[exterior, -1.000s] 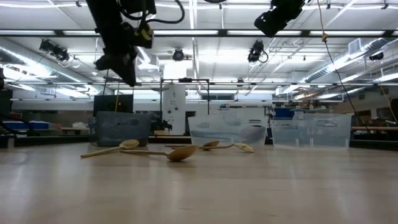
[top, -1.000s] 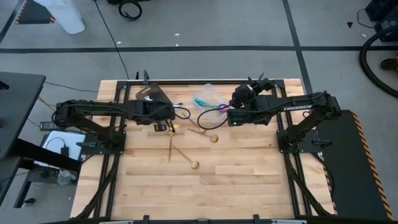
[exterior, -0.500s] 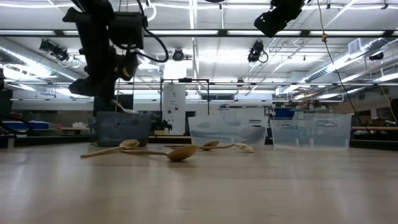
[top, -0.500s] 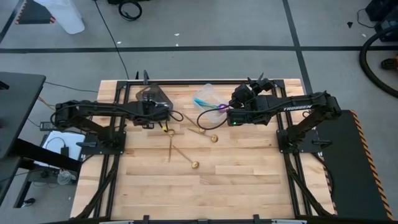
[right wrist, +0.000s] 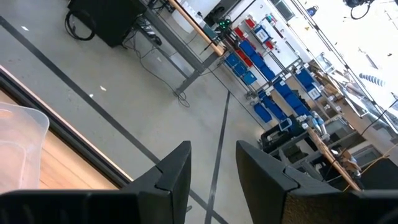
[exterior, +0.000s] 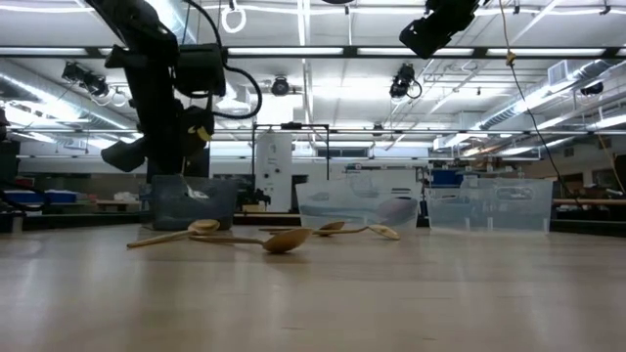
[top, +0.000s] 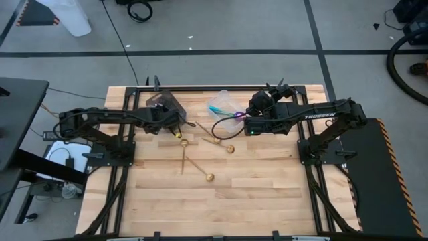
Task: Sort silverware by color (type)
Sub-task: Put the purple spoon into the black bin
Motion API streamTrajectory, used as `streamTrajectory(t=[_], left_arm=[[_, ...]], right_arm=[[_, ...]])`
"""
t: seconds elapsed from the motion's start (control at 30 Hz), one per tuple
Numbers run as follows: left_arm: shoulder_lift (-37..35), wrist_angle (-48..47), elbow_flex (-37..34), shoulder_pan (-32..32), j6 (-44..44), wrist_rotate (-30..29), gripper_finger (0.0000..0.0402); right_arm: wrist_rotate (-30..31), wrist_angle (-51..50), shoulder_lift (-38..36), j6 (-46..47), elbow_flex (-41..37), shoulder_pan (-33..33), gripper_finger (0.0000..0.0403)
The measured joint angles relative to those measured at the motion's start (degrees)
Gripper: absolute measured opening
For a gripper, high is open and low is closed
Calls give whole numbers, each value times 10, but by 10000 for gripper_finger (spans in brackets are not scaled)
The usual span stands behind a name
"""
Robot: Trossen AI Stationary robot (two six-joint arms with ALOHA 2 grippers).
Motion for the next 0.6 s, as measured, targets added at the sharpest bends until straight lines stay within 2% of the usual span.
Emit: streamTrajectory(t=[0.3, 0.6], left_arm=[[0, 29, -3, 54, 104, 52, 59], [0, 76, -3, 101, 170, 172, 59]], right_arm=[[0, 1, 0, 0, 0, 0, 137], [0, 2, 0, 0, 0, 0, 137]])
